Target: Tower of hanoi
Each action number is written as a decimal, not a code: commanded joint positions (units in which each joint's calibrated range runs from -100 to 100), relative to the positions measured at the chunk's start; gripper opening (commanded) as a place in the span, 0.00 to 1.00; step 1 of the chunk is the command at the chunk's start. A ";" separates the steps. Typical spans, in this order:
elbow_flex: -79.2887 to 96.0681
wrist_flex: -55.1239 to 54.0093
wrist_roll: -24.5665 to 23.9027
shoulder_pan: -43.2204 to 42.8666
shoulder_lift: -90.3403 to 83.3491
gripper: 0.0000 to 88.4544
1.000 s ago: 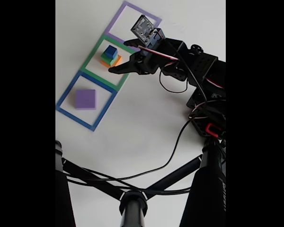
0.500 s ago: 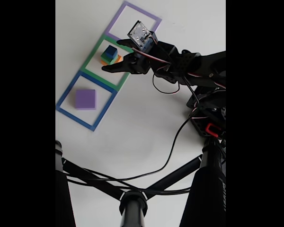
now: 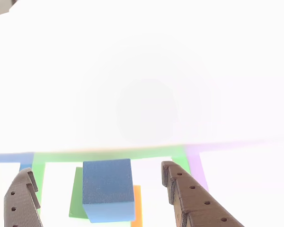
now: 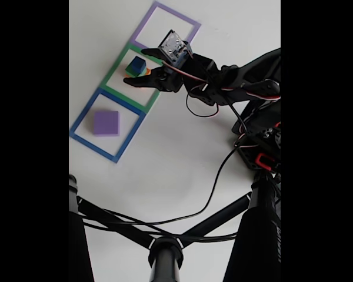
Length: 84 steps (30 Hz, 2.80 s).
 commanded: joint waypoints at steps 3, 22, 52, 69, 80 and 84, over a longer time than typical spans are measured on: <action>-3.15 -3.50 0.00 -0.82 1.42 0.31; 3.49 -3.58 0.00 -2.93 -2.86 0.27; 2.31 -3.99 0.00 -4.18 -2.78 0.07; -0.51 9.45 0.00 -5.24 -13.19 0.05; -19.69 60.71 0.00 -6.77 -35.72 0.05; -36.15 81.60 0.00 -7.63 -35.96 0.05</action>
